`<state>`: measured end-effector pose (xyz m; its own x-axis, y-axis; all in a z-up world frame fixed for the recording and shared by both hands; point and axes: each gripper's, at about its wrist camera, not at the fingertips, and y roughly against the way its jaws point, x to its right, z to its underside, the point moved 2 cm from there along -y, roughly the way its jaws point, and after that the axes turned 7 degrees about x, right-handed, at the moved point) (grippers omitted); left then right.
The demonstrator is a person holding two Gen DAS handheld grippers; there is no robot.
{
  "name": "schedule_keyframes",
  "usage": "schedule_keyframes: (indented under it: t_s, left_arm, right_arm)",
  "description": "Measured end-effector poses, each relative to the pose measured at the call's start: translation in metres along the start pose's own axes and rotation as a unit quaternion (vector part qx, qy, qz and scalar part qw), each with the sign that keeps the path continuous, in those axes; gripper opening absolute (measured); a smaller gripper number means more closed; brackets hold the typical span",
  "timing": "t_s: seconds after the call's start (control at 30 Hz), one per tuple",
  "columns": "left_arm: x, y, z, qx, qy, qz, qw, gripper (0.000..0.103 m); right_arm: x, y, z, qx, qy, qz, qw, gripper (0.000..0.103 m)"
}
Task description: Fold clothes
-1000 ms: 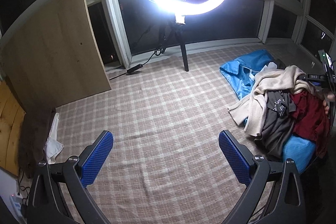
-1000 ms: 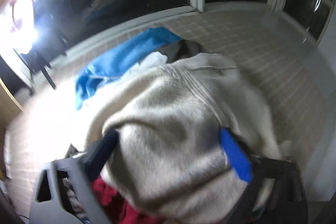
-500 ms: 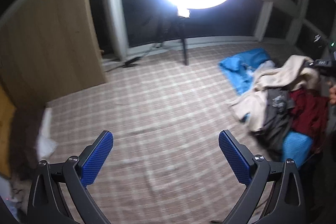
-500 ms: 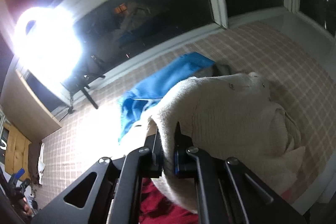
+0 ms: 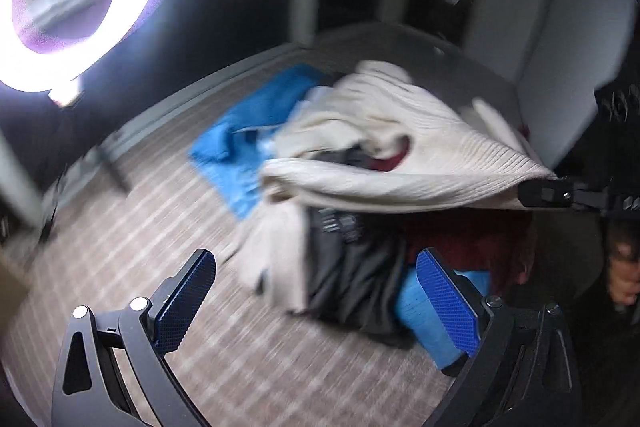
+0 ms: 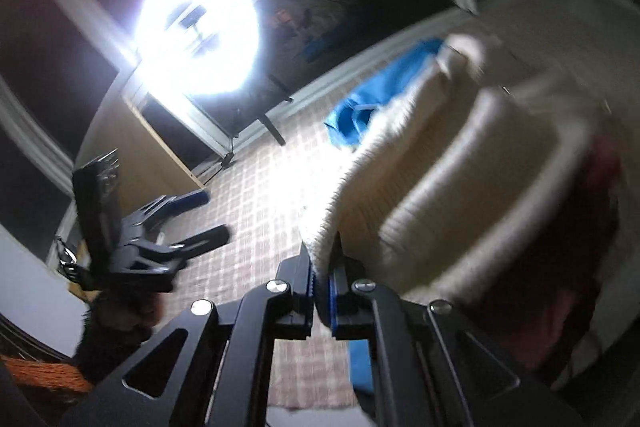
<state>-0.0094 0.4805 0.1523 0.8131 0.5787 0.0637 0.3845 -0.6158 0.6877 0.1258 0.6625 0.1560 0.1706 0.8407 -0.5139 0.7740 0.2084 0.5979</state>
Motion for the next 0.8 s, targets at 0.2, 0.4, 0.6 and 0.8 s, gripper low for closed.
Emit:
schedule_keyframes:
  t_s: [0.2, 0.4, 0.6, 0.8]
  left_arm:
    - [0.085, -0.049, -0.032, -0.017, -0.1, 0.064, 0.9928, 0.101]
    - [0.124, -0.096, -0.1, -0.031, -0.051, 0.135, 0.9891, 0.102]
    - [0.15, -0.145, -0.105, -0.097, -0.063, 0.184, 0.976, 0.015]
    - [0.097, -0.069, -0.127, -0.01, -0.044, 0.181, 0.9824, 0.007]
  right_arm:
    - [0.034, 0.076, 0.03, 0.049, -0.05, 0.037, 0.997, 0.021]
    - [0.07, 0.155, 0.053, 0.114, -0.077, 0.128, 0.982, 0.036]
    - [0.101, 0.181, 0.067, 0.125, -0.089, 0.198, 0.968, 0.036]
    - [0.112, 0.167, 0.049, 0.124, -0.088, 0.202, 0.968, 0.036]
